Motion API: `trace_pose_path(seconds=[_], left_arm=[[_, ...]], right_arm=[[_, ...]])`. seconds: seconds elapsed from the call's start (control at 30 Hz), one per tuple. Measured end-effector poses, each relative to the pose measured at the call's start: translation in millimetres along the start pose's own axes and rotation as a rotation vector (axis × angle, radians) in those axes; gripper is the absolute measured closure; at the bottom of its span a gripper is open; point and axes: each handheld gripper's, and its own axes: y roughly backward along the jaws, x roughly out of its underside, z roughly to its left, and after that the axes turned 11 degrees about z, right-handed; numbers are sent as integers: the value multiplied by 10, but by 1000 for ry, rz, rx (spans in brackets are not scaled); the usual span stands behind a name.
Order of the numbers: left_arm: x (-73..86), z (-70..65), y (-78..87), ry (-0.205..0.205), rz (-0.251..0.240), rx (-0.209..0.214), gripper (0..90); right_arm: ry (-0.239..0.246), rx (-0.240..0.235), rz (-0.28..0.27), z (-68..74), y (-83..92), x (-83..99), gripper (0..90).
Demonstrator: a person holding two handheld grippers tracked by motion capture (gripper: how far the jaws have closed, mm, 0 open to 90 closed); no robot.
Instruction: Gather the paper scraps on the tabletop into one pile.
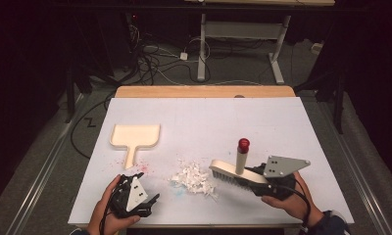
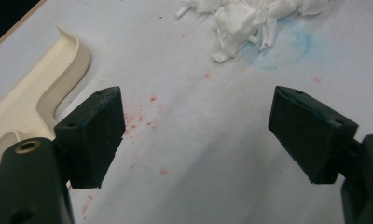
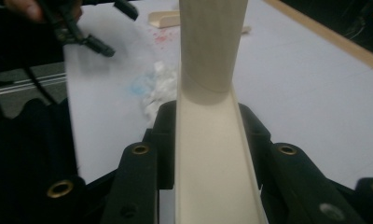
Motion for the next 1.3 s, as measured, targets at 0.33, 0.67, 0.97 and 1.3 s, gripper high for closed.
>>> trace_pose_path(seconds=[0.33, 0.67, 0.97, 1.3], left_arm=[[-16, -3, -8, -2, 4, -1, 177], [-35, 4, -39, -7, 5, 8, 177], [-25, -3, -37, -9, 5, 10, 177], [-10, 1, -11, 0, 0, 0, 177]], right_arm=[[-6, -101, 77, 193, 95, 361, 681], [37, -120, 27, 149, -368, 241, 682], [49, -95, -62, 50, -486, -18, 681], [4, -15, -118, 45, -58, 8, 679]])
